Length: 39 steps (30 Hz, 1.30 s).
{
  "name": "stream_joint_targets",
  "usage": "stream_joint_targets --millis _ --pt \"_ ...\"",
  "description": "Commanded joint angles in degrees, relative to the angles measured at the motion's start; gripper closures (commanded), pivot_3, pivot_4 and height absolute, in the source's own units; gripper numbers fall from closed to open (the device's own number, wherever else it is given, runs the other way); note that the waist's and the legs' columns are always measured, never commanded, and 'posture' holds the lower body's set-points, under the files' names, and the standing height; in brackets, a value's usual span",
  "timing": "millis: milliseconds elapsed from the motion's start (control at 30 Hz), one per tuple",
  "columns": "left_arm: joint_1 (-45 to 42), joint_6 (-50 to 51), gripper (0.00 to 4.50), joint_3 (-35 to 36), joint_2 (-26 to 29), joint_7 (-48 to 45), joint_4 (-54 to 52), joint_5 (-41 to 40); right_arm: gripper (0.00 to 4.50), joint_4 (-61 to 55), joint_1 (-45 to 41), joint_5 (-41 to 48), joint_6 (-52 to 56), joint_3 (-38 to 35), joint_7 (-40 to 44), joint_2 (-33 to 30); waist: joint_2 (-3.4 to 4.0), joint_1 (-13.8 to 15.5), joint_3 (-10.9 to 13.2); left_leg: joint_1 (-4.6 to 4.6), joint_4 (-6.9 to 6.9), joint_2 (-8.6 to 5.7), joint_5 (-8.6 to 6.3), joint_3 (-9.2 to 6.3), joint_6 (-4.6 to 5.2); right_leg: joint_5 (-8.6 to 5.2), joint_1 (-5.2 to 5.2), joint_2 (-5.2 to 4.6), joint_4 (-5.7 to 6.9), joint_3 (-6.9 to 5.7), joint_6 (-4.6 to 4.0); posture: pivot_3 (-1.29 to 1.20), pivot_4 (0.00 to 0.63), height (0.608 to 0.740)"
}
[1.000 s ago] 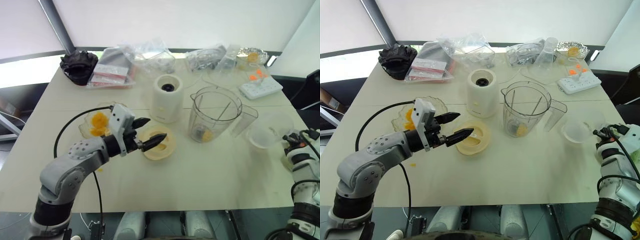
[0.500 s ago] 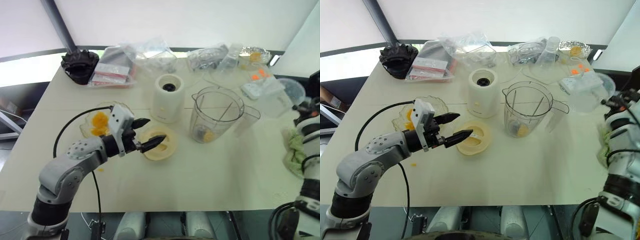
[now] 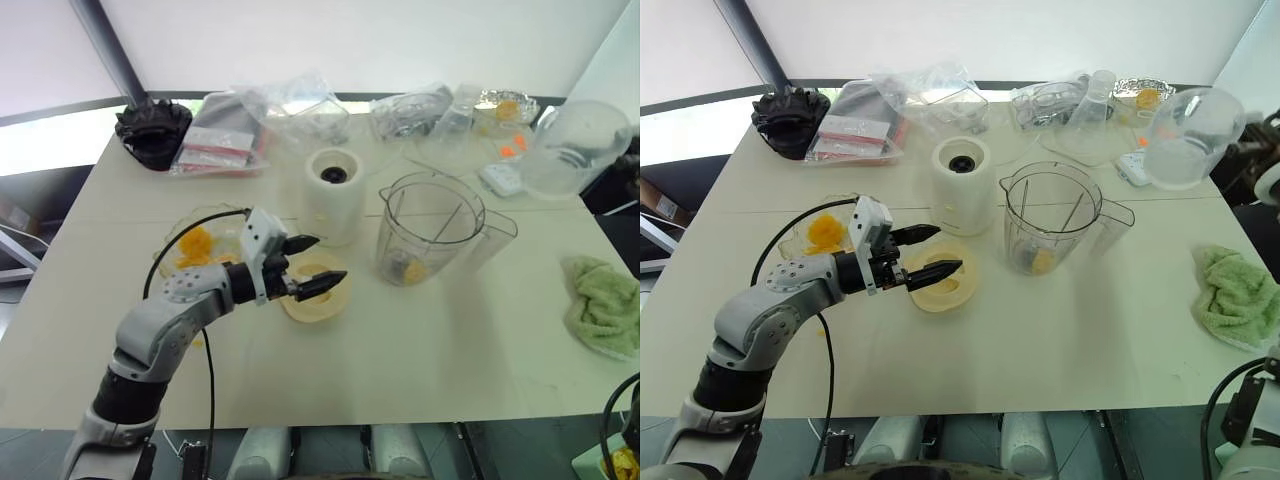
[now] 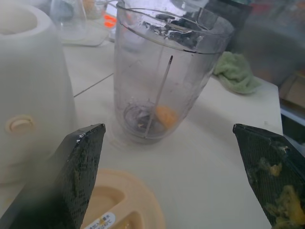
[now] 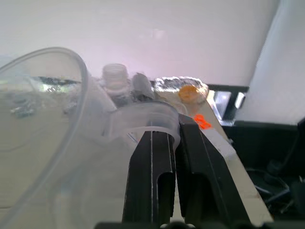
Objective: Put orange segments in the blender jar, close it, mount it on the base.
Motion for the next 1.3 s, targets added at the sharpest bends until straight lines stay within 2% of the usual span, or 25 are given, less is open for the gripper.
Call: stream_joint_targets --millis 33,267,500,1300 --pt "-0.97 -3.48 0.00 -0.24 -0.16 -2.40 0.88 1.52 4.48 -4.59 -1.72 -0.08 0.77 0.49 2.61 -2.52 -0.02 0.11 0.01 0.00 0.00 0.00 0.00 0.00 0.00 0.00 0.00 0.00 0.00 0.00 0.01 0.00 0.150 0.740" --pt "-2.05 -7.26 0.00 -1.25 -2.31 -3.28 4.15 4.77 4.48 -6.33 -3.38 -1.81 1.20 3.08 6.32 -4.47 -0.02 0.40 0.01 -0.07 0.02 -0.03 0.00 0.00 0.00 0.04 -0.02 -0.04 -0.06 0.00 0.07 0.00 0.150 0.740" --pt "-1.84 -7.25 0.00 -1.34 -3.64 -2.89 3.52 5.86 4.48 -8.37 -2.88 -4.95 -0.17 4.86 6.52 -4.25 -0.02 0.27 0.01 -0.19 0.01 -0.03 0.00 -0.01 0.00 0.10 -0.15 -0.04 -0.05 0.00 0.17 0.00 0.150 0.740" --pt "-1.76 -5.78 0.00 -1.44 -2.99 -2.86 2.26 6.40 4.48 -16.23 2.58 -16.53 -8.05 8.82 7.56 -4.12 -0.01 0.28 0.01 -0.19 0.04 -0.04 0.01 -0.01 -0.02 0.11 -0.16 -0.03 0.01 0.00 0.19 0.00 0.150 0.740"
